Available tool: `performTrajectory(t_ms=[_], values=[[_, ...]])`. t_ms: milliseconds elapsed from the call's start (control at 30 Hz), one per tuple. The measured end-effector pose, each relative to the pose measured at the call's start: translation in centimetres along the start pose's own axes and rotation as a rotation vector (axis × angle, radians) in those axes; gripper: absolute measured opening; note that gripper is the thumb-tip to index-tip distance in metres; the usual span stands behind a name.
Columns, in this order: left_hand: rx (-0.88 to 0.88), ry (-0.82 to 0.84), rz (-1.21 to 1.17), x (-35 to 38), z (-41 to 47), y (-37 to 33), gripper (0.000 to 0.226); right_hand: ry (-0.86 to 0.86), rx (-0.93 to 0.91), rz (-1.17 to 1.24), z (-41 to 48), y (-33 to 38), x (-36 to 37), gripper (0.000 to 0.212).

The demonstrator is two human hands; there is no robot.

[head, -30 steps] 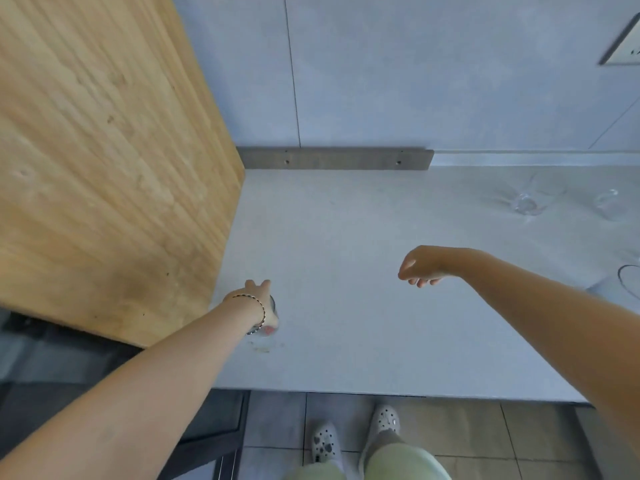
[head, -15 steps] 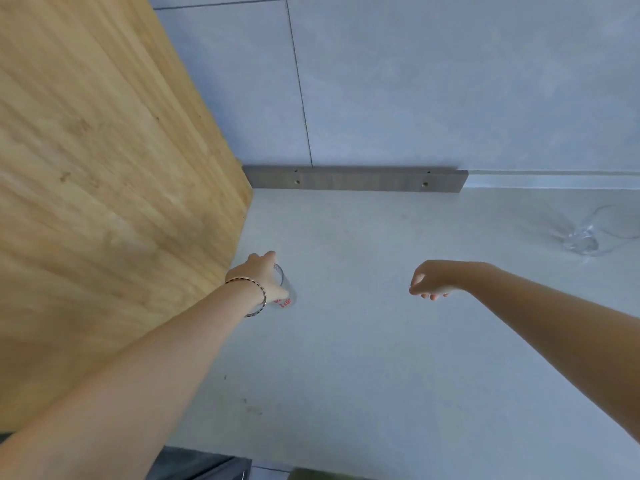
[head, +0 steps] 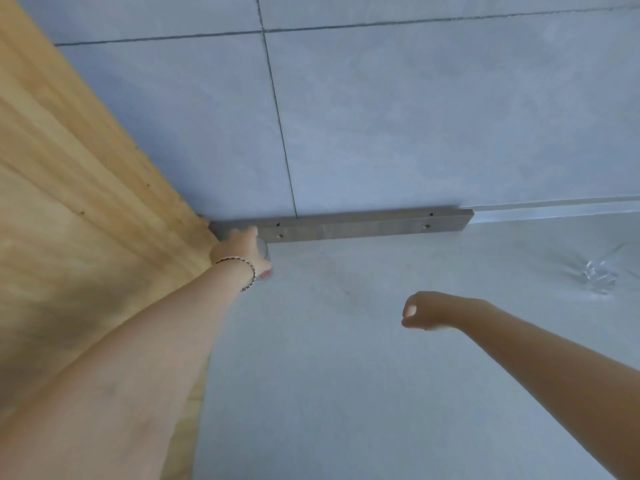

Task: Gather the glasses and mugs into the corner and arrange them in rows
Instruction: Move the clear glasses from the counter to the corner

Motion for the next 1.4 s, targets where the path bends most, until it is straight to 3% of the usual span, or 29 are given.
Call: performTrajectory(t_ms=[467,700,800,867,967,1133,1400], values=[[0.028,0.047,0.147,1.0,3.1,-1.0,0.052,0.005,0.023,0.062,0.0,-0.5,1.6,0.038],[-0.129,-0.03,0.048,0.7,-0.3,-2.2,0.064,-0.022,0.025,0.07,-2.9,-3.2,3.3,0.038],[-0.102,-0.075,0.199,0.6,-2.6,-4.1,0.062,-0.024,0.008,0.069,-4.1,-4.8,4.2,0.039],[-0.044,-0.056,0.29,0.9,-4.2,-6.4,0.052,-0.024,-0.009,0.071,-4.9,-6.2,4.7,0.039],[0.125,0.112,0.347,3.2,-6.7,-11.5,0.035,-0.031,-0.039,0.075,-6.2,-9.2,5.1,0.039],[0.346,0.308,0.295,10.0,-12.8,-22.7,0.035,-0.078,-0.047,0.062,-7.6,-18.0,5.5,0.038],[0.475,0.499,0.177,20.3,-20.8,-37.4,0.007,-0.262,0.027,0.017,-10.4,-35.7,5.2,0.037]])
Point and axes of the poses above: each hand's wrist, its own z-axis towards the middle knuckle, its own x-axis out of the palm, y = z × x, the point moved 2 cm from there along z, towards the middle knuckle, and after that the axes turned 7 degrees about -z, right-handed, at the moved point
